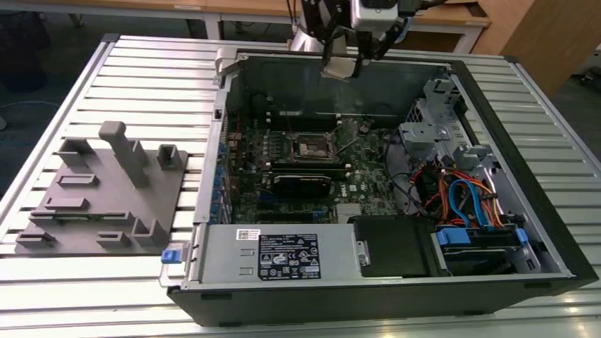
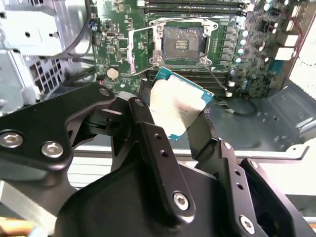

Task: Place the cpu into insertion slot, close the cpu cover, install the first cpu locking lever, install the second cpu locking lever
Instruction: 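Place the cpu into insertion slot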

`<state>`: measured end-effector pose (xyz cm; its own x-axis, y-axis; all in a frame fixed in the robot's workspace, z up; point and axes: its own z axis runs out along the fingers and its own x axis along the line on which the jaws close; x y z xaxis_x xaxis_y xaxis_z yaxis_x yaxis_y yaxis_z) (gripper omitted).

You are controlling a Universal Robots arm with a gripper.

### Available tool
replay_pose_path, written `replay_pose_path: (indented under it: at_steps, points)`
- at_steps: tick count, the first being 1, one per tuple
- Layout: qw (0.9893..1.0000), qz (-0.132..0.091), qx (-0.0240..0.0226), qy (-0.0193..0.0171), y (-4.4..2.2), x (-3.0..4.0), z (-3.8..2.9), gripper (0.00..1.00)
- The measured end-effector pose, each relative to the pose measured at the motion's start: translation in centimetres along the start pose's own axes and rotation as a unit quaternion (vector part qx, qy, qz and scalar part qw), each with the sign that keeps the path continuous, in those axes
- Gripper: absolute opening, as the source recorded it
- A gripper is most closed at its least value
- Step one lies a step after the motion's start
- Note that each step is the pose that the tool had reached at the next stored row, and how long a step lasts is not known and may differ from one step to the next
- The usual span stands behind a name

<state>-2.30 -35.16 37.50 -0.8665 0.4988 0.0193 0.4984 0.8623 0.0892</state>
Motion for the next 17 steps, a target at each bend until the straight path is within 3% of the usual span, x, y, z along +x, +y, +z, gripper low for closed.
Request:
replay_pose_path:
  at_steps: [5, 9, 13, 17]
  points:
    - [0.9994, 0.036, -0.0007, -0.0032, 0.0, 0.0, 0.01, 0.54]
    - [0.998, 0.063, -0.0012, -0.0057, 0.0, 0.0, 0.02, 0.54]
    - [0.9954, 0.096, -0.0019, -0.0086, 0.0, 0.0, 0.03, 0.54]
    - [0.9917, 0.128, -0.0025, -0.0115, 0.0, 0.0, 0.05, 0.54]
